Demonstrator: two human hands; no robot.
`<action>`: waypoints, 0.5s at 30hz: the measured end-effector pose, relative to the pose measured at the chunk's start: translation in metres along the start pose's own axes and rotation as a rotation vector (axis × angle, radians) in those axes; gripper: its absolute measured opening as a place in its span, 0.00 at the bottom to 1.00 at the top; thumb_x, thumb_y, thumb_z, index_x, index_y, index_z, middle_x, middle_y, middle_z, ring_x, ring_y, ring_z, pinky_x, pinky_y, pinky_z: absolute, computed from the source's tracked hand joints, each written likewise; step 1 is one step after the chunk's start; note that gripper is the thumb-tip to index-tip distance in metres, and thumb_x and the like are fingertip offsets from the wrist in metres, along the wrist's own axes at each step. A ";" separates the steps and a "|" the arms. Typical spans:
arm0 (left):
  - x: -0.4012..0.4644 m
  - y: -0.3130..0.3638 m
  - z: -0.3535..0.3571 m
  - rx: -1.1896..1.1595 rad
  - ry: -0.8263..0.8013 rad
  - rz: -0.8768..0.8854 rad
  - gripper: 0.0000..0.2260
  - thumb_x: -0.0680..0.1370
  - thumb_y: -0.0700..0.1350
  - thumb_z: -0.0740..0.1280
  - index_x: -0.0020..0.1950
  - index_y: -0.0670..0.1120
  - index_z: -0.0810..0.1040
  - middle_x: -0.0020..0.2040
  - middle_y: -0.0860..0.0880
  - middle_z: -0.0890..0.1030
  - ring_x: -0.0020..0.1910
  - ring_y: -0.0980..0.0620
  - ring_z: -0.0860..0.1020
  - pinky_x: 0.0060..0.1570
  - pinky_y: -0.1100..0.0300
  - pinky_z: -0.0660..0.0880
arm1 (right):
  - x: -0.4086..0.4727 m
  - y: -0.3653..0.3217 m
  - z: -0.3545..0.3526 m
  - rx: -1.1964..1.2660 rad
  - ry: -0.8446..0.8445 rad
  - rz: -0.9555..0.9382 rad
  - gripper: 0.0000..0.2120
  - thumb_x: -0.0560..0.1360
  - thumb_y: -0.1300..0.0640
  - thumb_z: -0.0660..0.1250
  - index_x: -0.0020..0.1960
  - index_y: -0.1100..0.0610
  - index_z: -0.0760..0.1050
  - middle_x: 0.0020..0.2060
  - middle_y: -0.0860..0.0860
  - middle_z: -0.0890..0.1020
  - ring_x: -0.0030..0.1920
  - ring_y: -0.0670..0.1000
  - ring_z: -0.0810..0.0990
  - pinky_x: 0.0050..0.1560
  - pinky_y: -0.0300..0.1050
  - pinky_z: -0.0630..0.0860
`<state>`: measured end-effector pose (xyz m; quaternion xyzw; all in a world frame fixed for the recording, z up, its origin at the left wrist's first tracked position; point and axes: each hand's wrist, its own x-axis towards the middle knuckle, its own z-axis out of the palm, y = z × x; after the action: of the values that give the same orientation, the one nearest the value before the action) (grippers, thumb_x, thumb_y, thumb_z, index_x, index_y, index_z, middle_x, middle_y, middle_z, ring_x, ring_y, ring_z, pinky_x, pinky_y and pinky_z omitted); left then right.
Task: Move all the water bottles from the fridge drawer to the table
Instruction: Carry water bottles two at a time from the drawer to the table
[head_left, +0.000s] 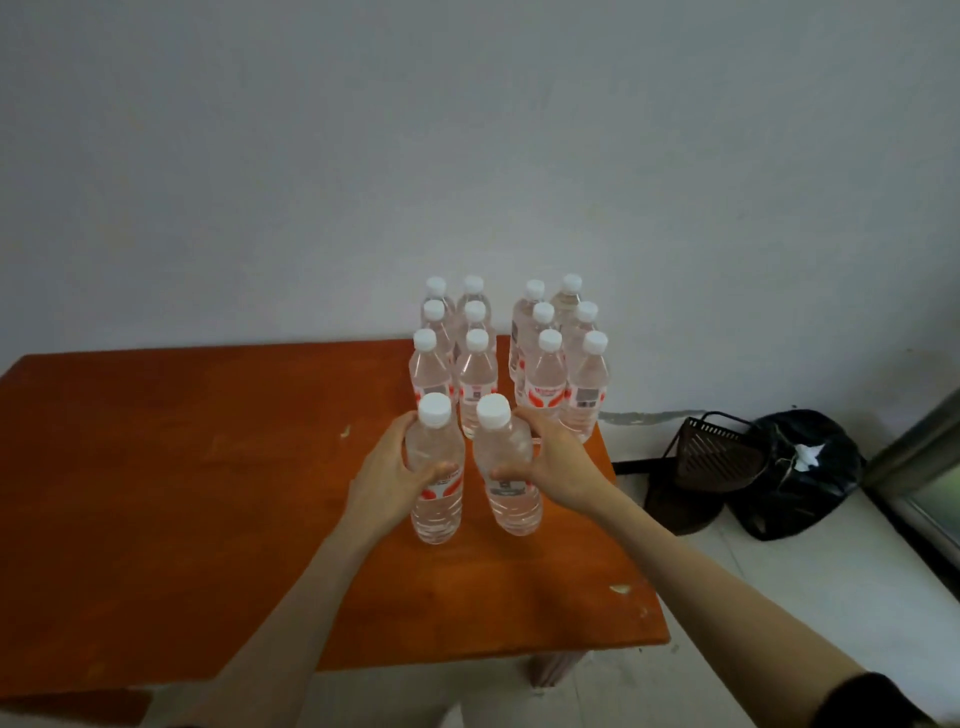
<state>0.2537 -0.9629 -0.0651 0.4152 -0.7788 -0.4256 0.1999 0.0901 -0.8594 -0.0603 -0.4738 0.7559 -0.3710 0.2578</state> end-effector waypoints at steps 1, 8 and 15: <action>0.013 -0.005 -0.001 -0.005 -0.012 -0.005 0.33 0.69 0.52 0.72 0.70 0.53 0.62 0.69 0.51 0.71 0.66 0.49 0.71 0.63 0.42 0.70 | 0.012 0.001 0.004 0.000 0.003 0.008 0.34 0.66 0.52 0.75 0.68 0.52 0.64 0.62 0.50 0.75 0.61 0.50 0.74 0.59 0.43 0.71; 0.081 -0.038 0.000 -0.044 -0.076 -0.011 0.33 0.68 0.46 0.74 0.70 0.50 0.64 0.67 0.51 0.72 0.66 0.52 0.71 0.61 0.56 0.67 | 0.080 0.019 0.030 0.022 0.040 0.135 0.36 0.63 0.46 0.75 0.67 0.49 0.67 0.63 0.48 0.74 0.64 0.50 0.72 0.65 0.54 0.70; 0.117 -0.057 0.006 -0.018 -0.076 -0.018 0.34 0.68 0.49 0.74 0.71 0.52 0.63 0.69 0.51 0.69 0.70 0.50 0.64 0.68 0.46 0.64 | 0.112 0.027 0.040 0.008 0.070 0.224 0.39 0.64 0.50 0.76 0.71 0.48 0.62 0.68 0.50 0.64 0.69 0.53 0.61 0.71 0.56 0.59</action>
<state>0.2093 -1.0717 -0.1206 0.4038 -0.7782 -0.4500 0.1700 0.0582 -0.9663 -0.1100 -0.3718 0.8112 -0.3594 0.2730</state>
